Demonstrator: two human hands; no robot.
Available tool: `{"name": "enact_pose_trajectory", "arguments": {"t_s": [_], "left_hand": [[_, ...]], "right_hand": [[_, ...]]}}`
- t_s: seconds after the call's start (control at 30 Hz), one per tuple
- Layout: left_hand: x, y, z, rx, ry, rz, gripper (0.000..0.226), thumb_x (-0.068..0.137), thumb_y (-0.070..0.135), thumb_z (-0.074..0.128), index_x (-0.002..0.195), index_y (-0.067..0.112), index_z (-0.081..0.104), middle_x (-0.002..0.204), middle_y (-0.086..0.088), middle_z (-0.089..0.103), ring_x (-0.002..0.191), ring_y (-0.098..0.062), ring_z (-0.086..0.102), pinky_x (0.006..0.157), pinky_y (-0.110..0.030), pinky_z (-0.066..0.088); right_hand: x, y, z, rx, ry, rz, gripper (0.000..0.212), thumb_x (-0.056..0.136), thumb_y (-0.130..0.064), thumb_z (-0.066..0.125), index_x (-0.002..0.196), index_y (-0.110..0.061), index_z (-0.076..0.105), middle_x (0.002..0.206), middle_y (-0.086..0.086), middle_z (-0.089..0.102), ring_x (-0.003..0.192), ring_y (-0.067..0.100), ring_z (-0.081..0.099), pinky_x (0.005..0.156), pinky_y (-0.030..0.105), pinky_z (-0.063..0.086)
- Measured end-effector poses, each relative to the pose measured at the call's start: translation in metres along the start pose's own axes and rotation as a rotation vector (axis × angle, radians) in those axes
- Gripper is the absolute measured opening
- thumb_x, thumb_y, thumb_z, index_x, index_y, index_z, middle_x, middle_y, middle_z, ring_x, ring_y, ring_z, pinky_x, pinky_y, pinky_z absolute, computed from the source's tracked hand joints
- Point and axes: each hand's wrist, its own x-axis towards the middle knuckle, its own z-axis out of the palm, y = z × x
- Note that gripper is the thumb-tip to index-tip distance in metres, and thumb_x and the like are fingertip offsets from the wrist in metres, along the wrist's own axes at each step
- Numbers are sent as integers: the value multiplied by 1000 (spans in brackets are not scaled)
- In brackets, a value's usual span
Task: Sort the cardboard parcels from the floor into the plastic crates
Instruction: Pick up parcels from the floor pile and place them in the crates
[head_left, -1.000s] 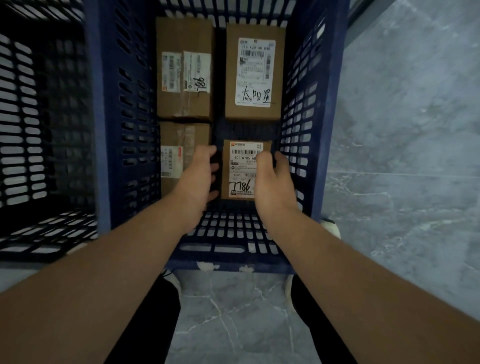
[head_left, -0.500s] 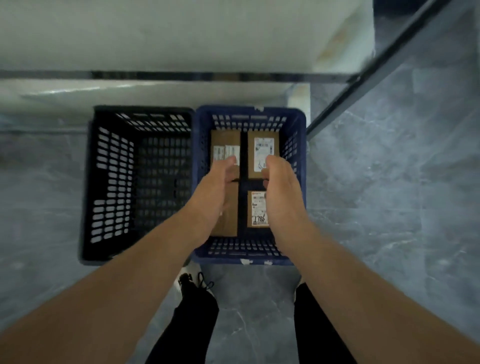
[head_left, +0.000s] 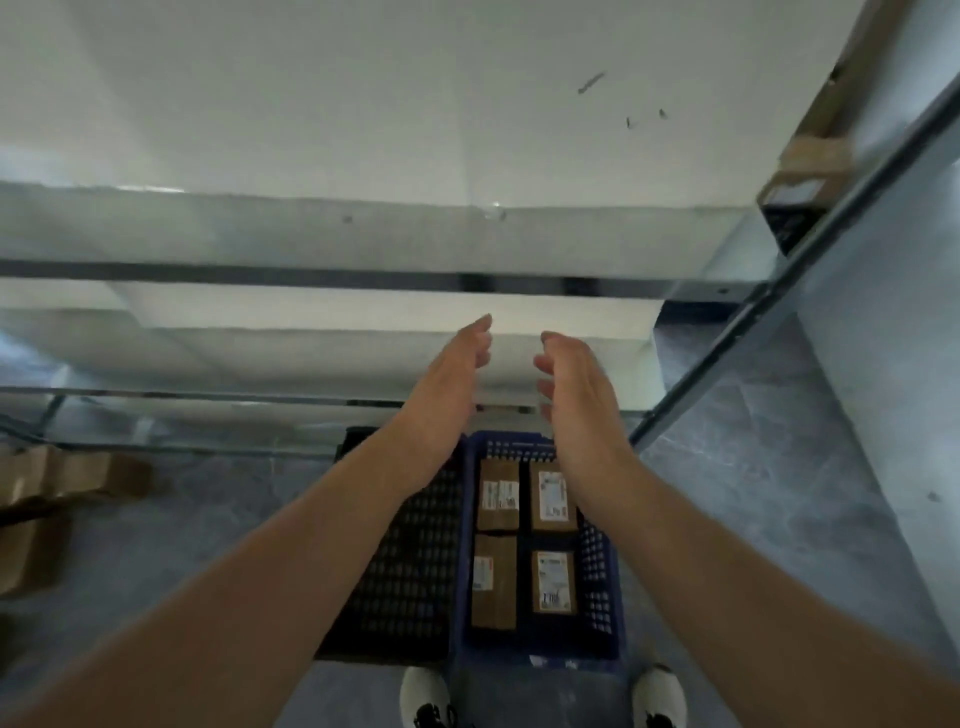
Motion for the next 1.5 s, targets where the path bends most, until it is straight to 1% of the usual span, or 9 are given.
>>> {"name": "enact_pose_trajectory", "arguments": {"t_s": [0.23, 0.43, 0.57, 0.7, 0.87, 1.03, 1.13, 1.3, 1.5], "left_hand": [[-104, 151, -16, -87, 147, 169, 51, 102, 54, 41, 144, 29, 52, 143, -4, 56, 133, -25, 50, 116, -46, 39], [-206, 222, -11, -127, 284, 379, 77, 76, 71, 44, 145, 38, 49, 147, -2, 53, 135, -27, 48, 116, -49, 40], [-275, 251, -5, -201, 385, 501, 86, 63, 75, 52, 142, 39, 53, 137, -3, 59, 132, -26, 52, 112, -48, 45], [-338, 262, -12, -228, 490, 574, 111, 45, 84, 50, 144, 33, 50, 137, -6, 57, 130, -27, 52, 112, -50, 45], [-405, 253, -47, -223, 643, 588, 111, 44, 81, 50, 144, 31, 51, 136, -6, 58, 129, -28, 52, 111, -50, 45], [-448, 217, -118, -235, 794, 558, 58, 95, 60, 45, 145, 32, 52, 138, -8, 57, 132, -30, 51, 111, -49, 45], [-476, 183, -164, -242, 866, 512, 64, 89, 61, 46, 145, 32, 52, 139, -11, 56, 131, -31, 51, 113, -50, 43], [-517, 128, -253, -283, 917, 397, 56, 102, 50, 41, 152, 25, 45, 146, -10, 52, 135, -29, 47, 117, -50, 37], [-543, 70, -356, -246, 942, 341, 50, 104, 52, 34, 149, 36, 46, 146, -7, 51, 137, -29, 44, 116, -53, 38]], "right_hand": [[-66, -155, -12, 14, -118, -219, 21, 109, -51, 42, 114, -41, 59, 128, -10, 65, 126, 16, 60, 121, 50, 45], [-138, -261, -47, -40, -234, -420, 61, 88, -63, 36, 137, -33, 56, 140, -7, 62, 132, 18, 58, 122, 51, 43], [-184, -310, -63, -43, -328, -527, 30, 96, -57, 40, 107, -37, 60, 124, -3, 66, 123, 22, 62, 115, 52, 48], [-225, -340, -52, -48, -412, -587, 23, 110, -51, 41, 112, -36, 59, 126, -2, 65, 121, 22, 62, 114, 50, 50], [-282, -348, -7, -42, -535, -646, 21, 114, -45, 40, 110, -35, 58, 123, -3, 63, 120, 21, 62, 116, 50, 50], [-335, -328, 61, -47, -703, -645, 32, 113, -45, 40, 134, -27, 58, 132, 0, 63, 125, 22, 61, 117, 50, 48], [-367, -306, 113, -76, -784, -627, 37, 114, -46, 38, 141, -28, 55, 141, 0, 60, 130, 24, 59, 117, 49, 47], [-421, -264, 208, -65, -884, -539, 26, 102, -56, 41, 113, -38, 58, 123, -5, 63, 123, 22, 61, 111, 46, 50], [-456, -225, 308, -70, -948, -434, 28, 101, -56, 43, 109, -35, 61, 122, -3, 64, 121, 20, 62, 98, 39, 51]]}}
